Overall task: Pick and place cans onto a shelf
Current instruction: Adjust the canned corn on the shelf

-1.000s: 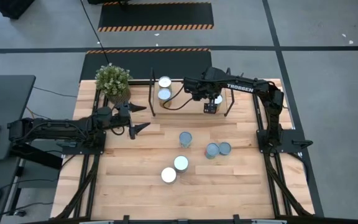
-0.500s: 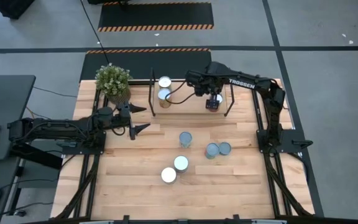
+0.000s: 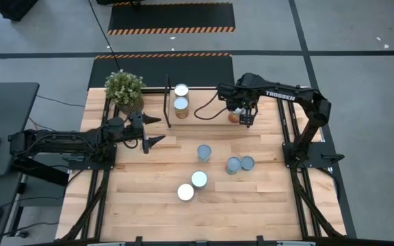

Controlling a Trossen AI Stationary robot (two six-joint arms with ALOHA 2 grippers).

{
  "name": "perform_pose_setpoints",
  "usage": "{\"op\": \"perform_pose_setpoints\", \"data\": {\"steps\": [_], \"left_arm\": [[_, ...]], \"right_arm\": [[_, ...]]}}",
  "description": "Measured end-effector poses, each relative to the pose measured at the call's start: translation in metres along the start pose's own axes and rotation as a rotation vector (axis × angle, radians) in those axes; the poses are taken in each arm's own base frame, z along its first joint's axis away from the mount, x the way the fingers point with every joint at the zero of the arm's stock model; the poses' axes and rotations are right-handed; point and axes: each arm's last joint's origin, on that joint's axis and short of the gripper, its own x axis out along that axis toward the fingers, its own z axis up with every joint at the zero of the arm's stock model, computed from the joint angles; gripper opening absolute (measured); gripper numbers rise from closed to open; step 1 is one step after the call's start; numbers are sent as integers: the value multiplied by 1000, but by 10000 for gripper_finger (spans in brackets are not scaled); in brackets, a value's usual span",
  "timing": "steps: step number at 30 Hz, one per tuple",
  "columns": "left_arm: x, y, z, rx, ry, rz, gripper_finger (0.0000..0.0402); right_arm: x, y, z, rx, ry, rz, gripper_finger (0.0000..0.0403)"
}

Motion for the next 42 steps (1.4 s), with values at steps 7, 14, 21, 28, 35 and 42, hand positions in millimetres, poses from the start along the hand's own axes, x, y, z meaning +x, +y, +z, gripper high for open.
{"op": "perform_pose_setpoints", "data": {"steps": [7, 14, 21, 28, 35, 42], "left_arm": [[0, 0, 0, 0, -2, 0, 396], [0, 0, 0, 0, -1, 0, 396], [0, 0, 0, 0, -1, 0, 396], [0, 0, 0, 5, -2, 0, 396], [0, 0, 0, 5, -2, 0, 396], [0, 0, 0, 8, -2, 0, 396]], "right_arm": [[8, 10, 4, -127, 11, -76, 394], [19, 5, 10, -144, -40, -86, 394], [32, -1, 14, -68, -72, -52, 394], [30, 5, 13, -8, -58, -41, 394], [17, 22, 17, -64, -79, -99, 394], [-20, 23, 29, -14, -264, -126, 394]]}}
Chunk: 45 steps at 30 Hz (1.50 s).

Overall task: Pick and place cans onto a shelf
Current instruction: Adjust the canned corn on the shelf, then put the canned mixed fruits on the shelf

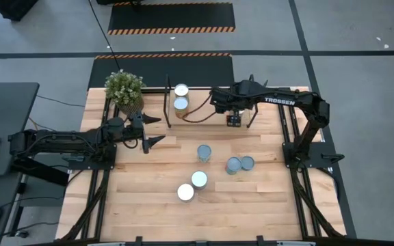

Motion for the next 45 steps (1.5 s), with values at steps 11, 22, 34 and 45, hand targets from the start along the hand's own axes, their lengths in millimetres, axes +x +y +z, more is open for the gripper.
{"op": "perform_pose_setpoints", "data": {"steps": [11, 22, 34, 45], "left_arm": [[0, 0, 0, -18, 4, 0, 396], [0, 0, -1, -14, 9, 0, 396], [0, 0, -1, -14, 8, 0, 396], [0, 0, -1, -14, 8, 0, 396]], "right_arm": [[33, -24, 16, 40, -37, -31, 381], [61, -42, 16, 43, 28, -32, 375], [53, -57, 20, 57, -33, -57, 375], [-10, 21, 64, 10, -378, 186, 375]]}}
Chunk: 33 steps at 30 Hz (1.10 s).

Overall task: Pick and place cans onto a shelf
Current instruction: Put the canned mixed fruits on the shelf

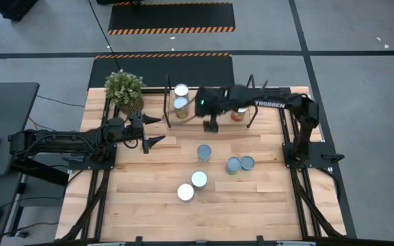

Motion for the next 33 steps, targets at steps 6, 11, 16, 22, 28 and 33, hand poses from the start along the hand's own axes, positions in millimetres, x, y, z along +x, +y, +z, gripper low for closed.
{"op": "perform_pose_setpoints", "data": {"steps": [6, 11, 16, 22, 28, 33], "left_arm": [[0, 0, 0, -9, 0, 0, 396], [0, 0, 0, -11, 0, 0, 396], [0, 0, 0, -10, -1, 0, 396], [0, 0, 0, -10, 0, 0, 396], [0, 0, 0, -8, 0, 0, 396], [0, 0, 0, -8, 0, 0, 396]], "right_arm": [[17, 55, 7, 36, -124, 94, 376], [30, 85, 2, 48, -163, 128, 381], [36, 106, 0, 41, -222, 155, 391], [49, 119, -9, 29, -254, 166, 399], [64, 123, -24, 20, -226, 152, 400], [70, 124, -31, 15, -197, 150, 400]]}}
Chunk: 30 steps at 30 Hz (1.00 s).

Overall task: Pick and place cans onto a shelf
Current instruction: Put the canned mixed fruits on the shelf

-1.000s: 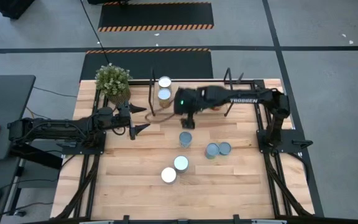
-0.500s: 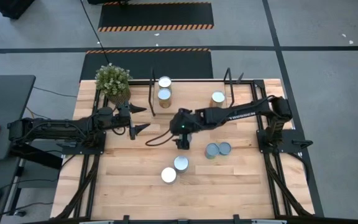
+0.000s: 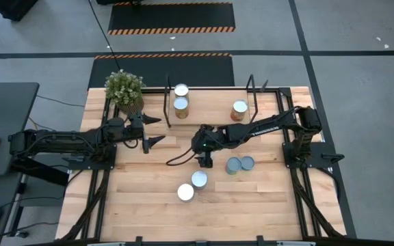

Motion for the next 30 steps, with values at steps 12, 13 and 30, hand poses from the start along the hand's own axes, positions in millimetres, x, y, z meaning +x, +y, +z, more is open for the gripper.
{"op": "perform_pose_setpoints", "data": {"steps": [12, 13, 30], "left_arm": [[0, 0, 0, 0, 0, 0, 396], [0, 0, 0, 0, 0, 0, 396], [0, 0, 0, -1, 0, 0, 396]], "right_arm": [[1, 1, -9, 23, 83, 17, 383], [0, 1, -10, 18, 91, 17, 377], [-31, -42, 20, -4, 161, -17, 295]]}}
